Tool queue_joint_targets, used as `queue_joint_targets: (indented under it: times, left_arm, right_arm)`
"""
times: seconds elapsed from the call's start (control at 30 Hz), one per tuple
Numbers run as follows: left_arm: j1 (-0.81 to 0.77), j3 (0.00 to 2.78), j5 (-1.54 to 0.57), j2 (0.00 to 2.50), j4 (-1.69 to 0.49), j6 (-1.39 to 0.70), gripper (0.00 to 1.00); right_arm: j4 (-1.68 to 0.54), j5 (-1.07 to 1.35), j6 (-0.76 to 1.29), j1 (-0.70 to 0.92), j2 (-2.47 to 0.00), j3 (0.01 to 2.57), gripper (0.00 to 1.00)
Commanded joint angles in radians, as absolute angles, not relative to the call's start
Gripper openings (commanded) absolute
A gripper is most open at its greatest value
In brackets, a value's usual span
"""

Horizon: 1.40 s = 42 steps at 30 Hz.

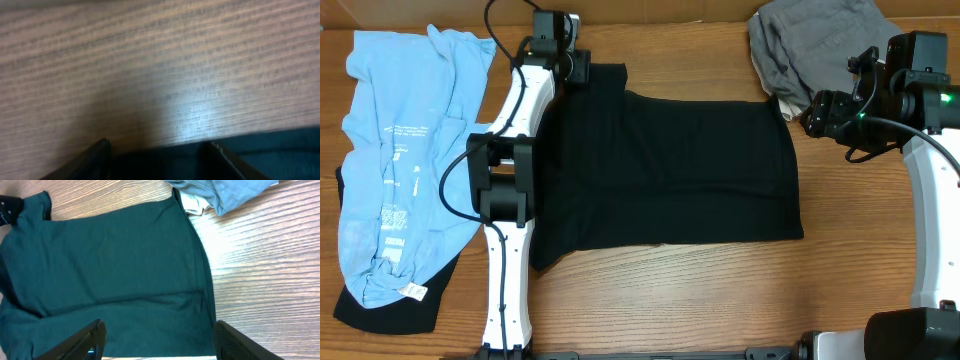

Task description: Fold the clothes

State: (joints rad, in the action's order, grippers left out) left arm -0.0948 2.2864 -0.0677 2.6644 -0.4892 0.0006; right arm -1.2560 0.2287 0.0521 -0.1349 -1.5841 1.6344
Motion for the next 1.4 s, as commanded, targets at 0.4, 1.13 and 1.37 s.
queue_joint_targets:
  times: [0.4,1.13,1.37]
  left_arm:
    - [-0.085,2.336,-0.102,2.646,-0.496,-0.03,0.04]
    - [-0.089,2.385,-0.102,2.326,-0.81,-0.03,0.04]
    - [-0.105,2.385,-0.101,2.326,-0.812,-0.03,0.04]
  right_arm:
    - [-1.238,0.234,0.052,-0.13,-1.586,1.642,0.63]
    - [-0.738,-0.022,0.051,-0.014,-2.048,1.642,0.61]
    - [-0.699,-0.014,0.051,0.014,-2.122,1.642,0.57]
